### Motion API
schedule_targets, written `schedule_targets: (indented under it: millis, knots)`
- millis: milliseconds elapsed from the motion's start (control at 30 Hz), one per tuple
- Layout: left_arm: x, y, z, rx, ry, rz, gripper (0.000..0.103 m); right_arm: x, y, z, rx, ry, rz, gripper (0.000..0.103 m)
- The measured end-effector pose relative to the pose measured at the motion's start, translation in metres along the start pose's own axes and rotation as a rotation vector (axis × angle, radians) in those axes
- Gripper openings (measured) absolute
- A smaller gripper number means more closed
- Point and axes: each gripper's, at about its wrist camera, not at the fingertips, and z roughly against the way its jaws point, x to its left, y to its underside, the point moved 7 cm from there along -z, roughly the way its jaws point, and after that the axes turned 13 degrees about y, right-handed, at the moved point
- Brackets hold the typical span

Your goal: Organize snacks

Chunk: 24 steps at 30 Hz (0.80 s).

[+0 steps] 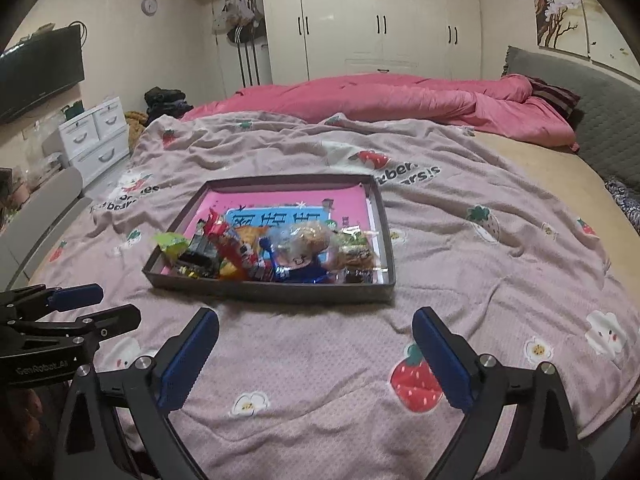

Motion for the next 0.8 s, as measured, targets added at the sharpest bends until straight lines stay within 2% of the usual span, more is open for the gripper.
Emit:
schedule_targets:
  millis: [800]
  knots:
    - [-0.0004,0.0062,-0.005,0.012,-0.007,0.009,0.069,0.0067,0.0031,-0.0015,0.002,-0.013,0.03,0.098]
